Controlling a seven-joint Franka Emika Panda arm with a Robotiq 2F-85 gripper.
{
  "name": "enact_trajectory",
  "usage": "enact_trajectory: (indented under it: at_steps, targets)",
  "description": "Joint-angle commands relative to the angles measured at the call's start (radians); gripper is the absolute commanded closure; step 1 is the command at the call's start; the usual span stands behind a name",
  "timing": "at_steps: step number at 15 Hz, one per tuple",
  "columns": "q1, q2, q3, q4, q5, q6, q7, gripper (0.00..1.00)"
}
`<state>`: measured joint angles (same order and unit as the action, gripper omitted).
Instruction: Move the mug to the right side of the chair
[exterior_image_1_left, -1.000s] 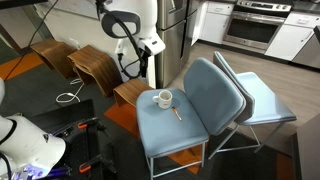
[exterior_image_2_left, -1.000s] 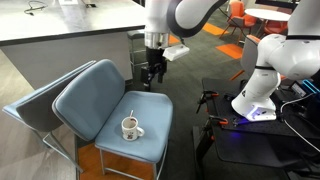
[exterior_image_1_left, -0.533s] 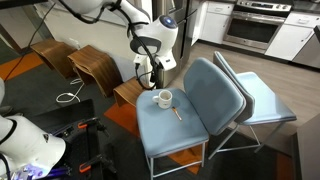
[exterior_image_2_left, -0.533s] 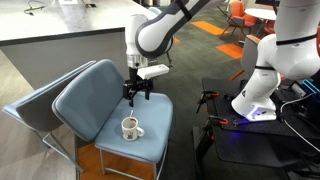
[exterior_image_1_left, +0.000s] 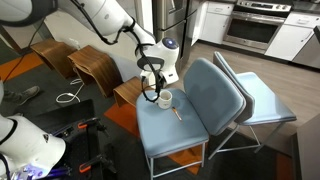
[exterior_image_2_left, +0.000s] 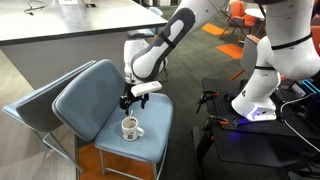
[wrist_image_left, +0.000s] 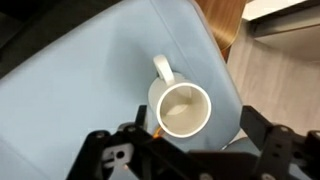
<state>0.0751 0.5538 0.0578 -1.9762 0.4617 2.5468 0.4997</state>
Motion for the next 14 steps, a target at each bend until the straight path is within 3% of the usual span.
enact_trajectory:
  at_steps: [1,14]
  targets:
    - [0.004,0.069,-0.008,0.044,0.028,0.049,0.022,0.0]
    - [-0.002,0.247,-0.014,0.174,0.045,0.015,0.071,0.02]
